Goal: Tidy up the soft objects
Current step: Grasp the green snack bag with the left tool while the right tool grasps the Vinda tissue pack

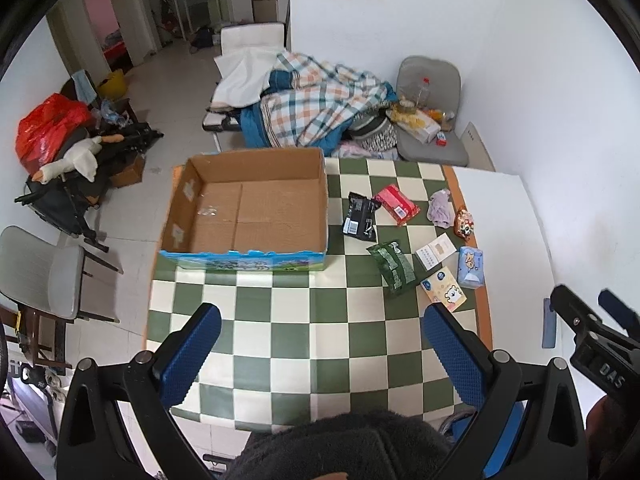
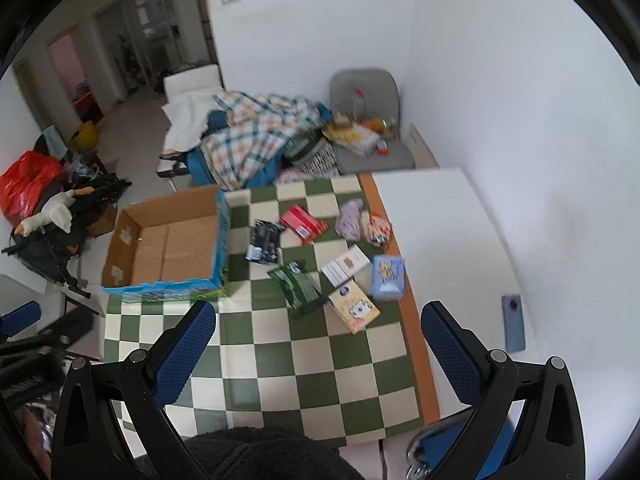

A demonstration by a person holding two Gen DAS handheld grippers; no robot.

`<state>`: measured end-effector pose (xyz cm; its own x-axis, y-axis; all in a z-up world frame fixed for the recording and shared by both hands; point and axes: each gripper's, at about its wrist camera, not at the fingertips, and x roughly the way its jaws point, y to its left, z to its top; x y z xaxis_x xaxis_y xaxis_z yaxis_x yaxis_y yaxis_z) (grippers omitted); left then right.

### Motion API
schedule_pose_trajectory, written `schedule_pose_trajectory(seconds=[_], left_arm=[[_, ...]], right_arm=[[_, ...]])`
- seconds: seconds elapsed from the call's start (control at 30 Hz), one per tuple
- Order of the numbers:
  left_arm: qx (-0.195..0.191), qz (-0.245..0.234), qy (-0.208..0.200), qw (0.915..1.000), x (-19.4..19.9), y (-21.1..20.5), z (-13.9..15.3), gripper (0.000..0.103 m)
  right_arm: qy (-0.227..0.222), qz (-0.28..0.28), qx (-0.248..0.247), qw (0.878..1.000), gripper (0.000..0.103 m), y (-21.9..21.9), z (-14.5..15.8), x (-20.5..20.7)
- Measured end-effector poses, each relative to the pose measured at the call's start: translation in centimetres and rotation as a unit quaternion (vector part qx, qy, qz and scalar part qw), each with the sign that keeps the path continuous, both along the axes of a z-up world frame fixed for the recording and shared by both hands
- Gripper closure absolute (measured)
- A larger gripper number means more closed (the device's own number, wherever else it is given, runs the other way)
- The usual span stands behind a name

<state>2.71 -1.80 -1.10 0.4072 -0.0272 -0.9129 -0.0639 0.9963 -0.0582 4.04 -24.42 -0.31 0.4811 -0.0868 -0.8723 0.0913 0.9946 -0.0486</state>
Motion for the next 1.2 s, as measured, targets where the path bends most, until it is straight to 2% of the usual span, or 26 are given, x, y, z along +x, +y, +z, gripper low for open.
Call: schedule_pose_trajectory(seconds=[0.1, 0.17, 0.27, 0.37, 0.47, 0.53, 0.67, 0.77, 0.87, 0.97, 1.0, 1.03, 1.07, 1.13, 1.2], left_arm=[[-0.001, -0.011, 0.029, 0.9995, 3.6, -1.2, -3.6, 0.000], [-0.001, -0.022, 0.064, 0.9977, 6.4, -2.6, -6.6, 0.000], [-0.025, -0.032, 0.114, 0.9926, 10.1, -4.5, -11.6, 0.000], [-0.050, -0.036, 0.173, 0.9831, 13.8, -6.7, -17.1, 0.000], [-0.087, -0.028, 0.236, 0.9675, 16.9, -8.6, -22.9, 0.001], [-0.113, -0.018, 0.280, 0.9532, 18.8, -9.6, -26.9, 0.005], [-0.158, 0.012, 0.356, 0.9209, 20.8, -11.6, -34.2, 0.007], [-0.172, 0.024, 0.382, 0.9079, 21.4, -13.0, -37.5, 0.007], [-0.166, 0.026, 0.389, 0.9057, 22.1, -14.0, -39.4, 0.007], [-0.141, 0.016, 0.391, 0.9093, 22.3, -14.9, -41.0, 0.026], [-0.129, 0.011, 0.397, 0.9087, 22.2, -15.2, -41.5, 0.040], [-0.121, 0.006, 0.401, 0.9082, 21.9, -15.4, -41.9, 0.040], [-0.117, 0.003, 0.391, 0.9129, 21.9, -15.5, -41.7, 0.042], [-0.110, -0.007, 0.384, 0.9167, 21.7, -15.8, -41.7, 0.047], [-0.098, -0.016, 0.375, 0.9215, 21.4, -16.1, -41.6, 0.052]], right_arm=[[0.043, -0.026, -0.001, 0.999, 0.000, -3.0, -3.9, 2.4], [0.075, -0.042, -0.005, 0.996, 0.000, -4.8, -7.0, 4.1], [0.116, -0.032, -0.001, 0.993, 0.000, -7.0, -12.6, 6.8], [0.156, -0.005, -0.006, 0.988, 0.000, -8.6, -19.3, 9.6], [0.199, 0.020, -0.001, 0.980, 0.000, -9.8, -25.9, 12.3], [0.226, 0.034, 0.008, 0.974, 0.000, -10.2, -30.2, 13.8], [0.261, 0.044, 0.028, 0.964, 0.007, -10.7, -35.4, 15.4], [0.280, 0.040, 0.052, 0.958, 0.010, -11.1, -38.2, 16.0], [0.290, 0.039, 0.072, 0.954, 0.010, -11.3, -40.1, 16.2], [0.299, 0.040, 0.080, 0.950, 0.011, -11.2, -41.3, 16.0], [0.302, 0.043, 0.081, 0.949, 0.011, -11.2, -41.7, 16.0], [0.306, 0.047, 0.081, 0.947, 0.011, -11.0, -42.3, 16.0], [0.308, 0.049, 0.080, 0.947, 0.011, -10.8, -42.7, 15.9], [0.314, 0.054, 0.075, 0.945, 0.012, -10.5, -43.8, 15.8], [0.320, 0.058, 0.067, 0.943, 0.019, -10.4, -44.6, 15.8]])
